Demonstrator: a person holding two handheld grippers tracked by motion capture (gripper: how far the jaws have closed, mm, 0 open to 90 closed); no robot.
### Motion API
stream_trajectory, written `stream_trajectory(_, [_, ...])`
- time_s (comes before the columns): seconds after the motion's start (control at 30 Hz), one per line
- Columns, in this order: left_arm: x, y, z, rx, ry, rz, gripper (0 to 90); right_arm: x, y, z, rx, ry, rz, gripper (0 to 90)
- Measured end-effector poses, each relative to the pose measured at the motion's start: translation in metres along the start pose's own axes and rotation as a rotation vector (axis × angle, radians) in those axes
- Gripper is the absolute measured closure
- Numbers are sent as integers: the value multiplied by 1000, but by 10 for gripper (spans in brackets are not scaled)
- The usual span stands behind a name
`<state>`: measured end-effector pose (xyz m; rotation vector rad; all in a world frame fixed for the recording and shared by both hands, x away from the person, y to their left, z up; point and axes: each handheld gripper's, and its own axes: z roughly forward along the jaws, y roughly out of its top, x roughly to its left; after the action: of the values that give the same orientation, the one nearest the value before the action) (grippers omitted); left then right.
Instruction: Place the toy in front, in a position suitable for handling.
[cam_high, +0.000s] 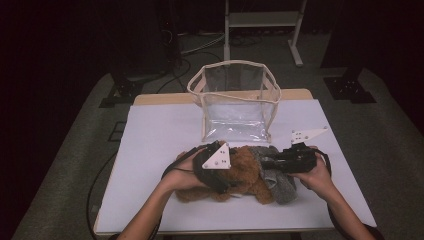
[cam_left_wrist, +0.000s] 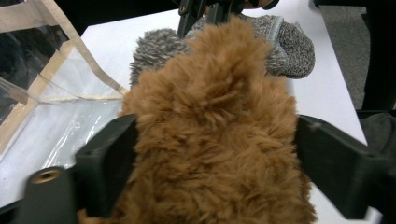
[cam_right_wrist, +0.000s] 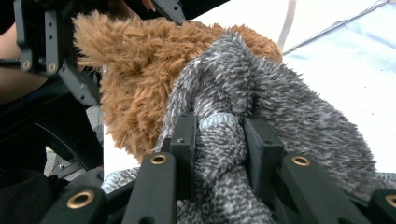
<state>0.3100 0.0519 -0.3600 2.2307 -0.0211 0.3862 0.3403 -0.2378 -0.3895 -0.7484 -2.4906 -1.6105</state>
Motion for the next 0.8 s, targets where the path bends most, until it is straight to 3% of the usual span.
stream_trajectory(0.13, [1, 2, 12, 64, 35, 19, 43, -2, -1, 1, 0, 2, 8, 673])
stream_trajectory(0.27, [3, 4, 20, 113, 22, 26, 44, -5, -4, 5, 15, 7, 24, 674])
stream_trajectory(0.37, [-1, 6, 17, 113, 22, 75, 282, -8, -7, 7, 25, 18, 36, 675])
stream_trajectory(0.43, [0, 7, 15, 73, 17, 75, 404, -9, -8, 5, 19, 23, 38, 678])
stream_trajectory(0.5, [2, 9, 12, 26, 18, 57, 453, -9, -7, 1, 3, 32, 42, 680])
stream_trajectory(0.6, [5, 14, 10, -48, 7, 29, 475, -3, 1, -13, -25, 29, 19, 682])
stream_trajectory(0.8, [6, 30, 13, -199, -33, -17, 477, 14, 22, -46, -30, -18, -50, 688])
